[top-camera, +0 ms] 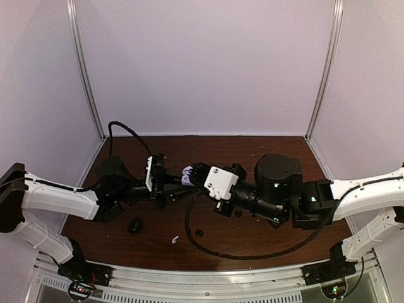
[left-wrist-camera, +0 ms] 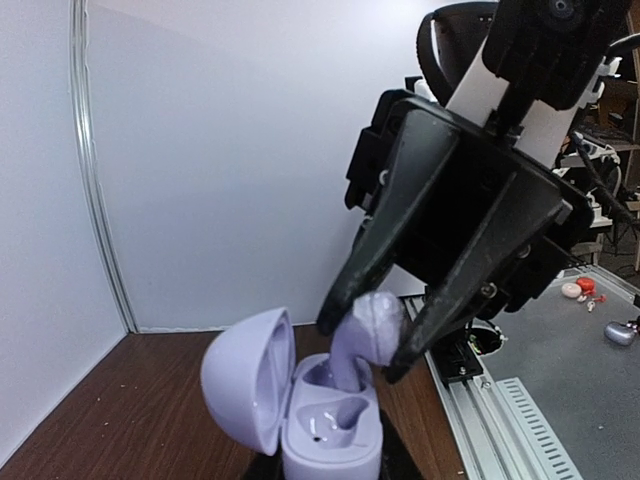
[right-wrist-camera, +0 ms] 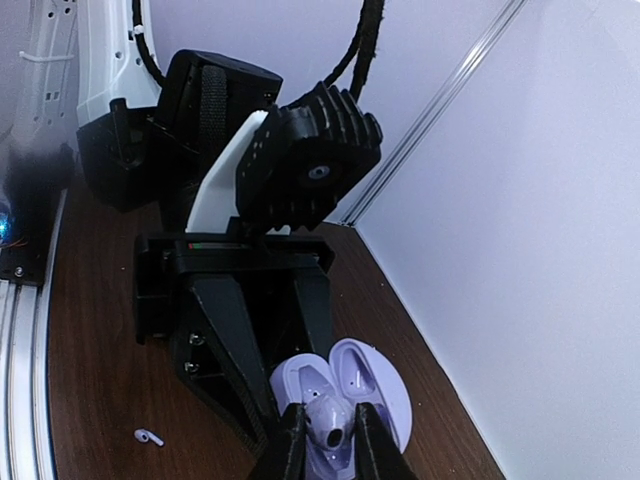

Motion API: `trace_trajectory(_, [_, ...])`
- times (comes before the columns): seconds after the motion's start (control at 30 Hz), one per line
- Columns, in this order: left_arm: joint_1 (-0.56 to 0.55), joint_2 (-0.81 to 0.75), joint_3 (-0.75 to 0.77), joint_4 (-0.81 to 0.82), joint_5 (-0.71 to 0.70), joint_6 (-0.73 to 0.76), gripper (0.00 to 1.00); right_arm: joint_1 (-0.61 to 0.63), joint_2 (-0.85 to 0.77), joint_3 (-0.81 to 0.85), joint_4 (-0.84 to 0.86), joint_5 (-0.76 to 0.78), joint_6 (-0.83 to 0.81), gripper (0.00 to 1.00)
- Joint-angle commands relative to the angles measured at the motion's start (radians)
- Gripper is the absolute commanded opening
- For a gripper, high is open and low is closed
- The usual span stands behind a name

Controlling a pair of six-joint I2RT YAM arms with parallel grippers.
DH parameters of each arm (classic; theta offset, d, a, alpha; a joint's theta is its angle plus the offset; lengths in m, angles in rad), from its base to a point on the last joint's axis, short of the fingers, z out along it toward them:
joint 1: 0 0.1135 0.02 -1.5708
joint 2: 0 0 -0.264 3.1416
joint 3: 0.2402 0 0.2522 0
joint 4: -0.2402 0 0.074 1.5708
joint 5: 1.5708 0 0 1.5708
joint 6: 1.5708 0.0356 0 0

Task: Insert the wireless bluetooth earbuds into the charging case
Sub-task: Insert the right earbud into the right side groove of the charging case, then adjust the right earbud in the right side groove of the charging case.

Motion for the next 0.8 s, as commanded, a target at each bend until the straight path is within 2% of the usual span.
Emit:
trace_trajectory(0.0, [0.004, 0.008, 0.046, 0.036, -0.010, -0.009, 0.00, -0.008, 0.007, -0.027, -0.008, 0.003, 0.014, 0.17])
trace_trajectory(0.37, [0.004, 0.015, 0.049, 0.037, -0.006, -0.008, 0.00, -0.034, 0.009, -0.028, 0.000, 0.008, 0.033, 0.23])
trace_trajectory(0.6, [0.004, 0.025, 0.049, 0.044, -0.017, -0.013, 0.00, -0.035, -0.020, -0.022, 0.001, -0.003, 0.045, 0.44])
trace_trajectory(0.77, [0.004, 0.036, 0.051, 0.051, -0.020, -0.020, 0.00, -0.034, -0.047, -0.024, 0.001, -0.028, 0.062, 0.49])
